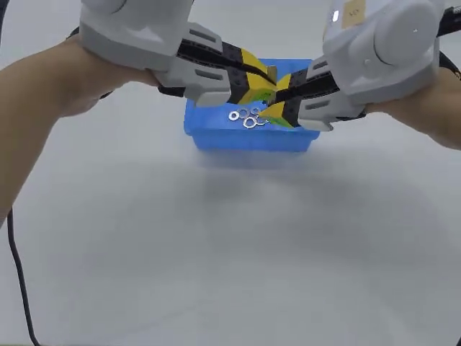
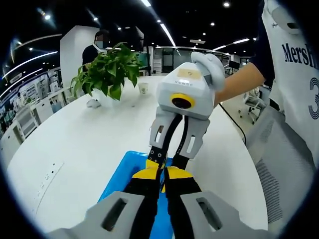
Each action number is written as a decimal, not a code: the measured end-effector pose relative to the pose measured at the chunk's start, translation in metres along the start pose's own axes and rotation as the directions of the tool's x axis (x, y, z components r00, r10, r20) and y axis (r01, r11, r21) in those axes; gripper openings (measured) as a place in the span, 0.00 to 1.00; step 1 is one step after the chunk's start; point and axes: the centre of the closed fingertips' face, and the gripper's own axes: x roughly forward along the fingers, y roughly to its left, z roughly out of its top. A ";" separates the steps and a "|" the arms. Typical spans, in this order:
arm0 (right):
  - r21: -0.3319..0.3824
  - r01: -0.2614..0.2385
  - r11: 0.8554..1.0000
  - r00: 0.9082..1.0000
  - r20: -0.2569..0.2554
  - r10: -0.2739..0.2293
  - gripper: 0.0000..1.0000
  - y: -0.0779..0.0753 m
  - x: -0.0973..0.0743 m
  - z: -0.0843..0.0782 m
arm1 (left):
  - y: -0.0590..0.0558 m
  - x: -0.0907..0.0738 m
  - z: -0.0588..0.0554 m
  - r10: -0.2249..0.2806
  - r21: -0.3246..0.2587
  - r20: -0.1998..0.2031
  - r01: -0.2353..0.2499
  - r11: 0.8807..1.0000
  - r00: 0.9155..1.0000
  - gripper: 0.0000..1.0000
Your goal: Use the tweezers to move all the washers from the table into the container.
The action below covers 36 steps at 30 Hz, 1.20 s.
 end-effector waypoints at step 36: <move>0.014 -0.058 0.998 0.995 0.080 0.057 0.12 0.021 -0.023 0.017 | -0.021 -0.016 0.017 -0.031 0.059 0.009 0.031 0.998 0.999 0.07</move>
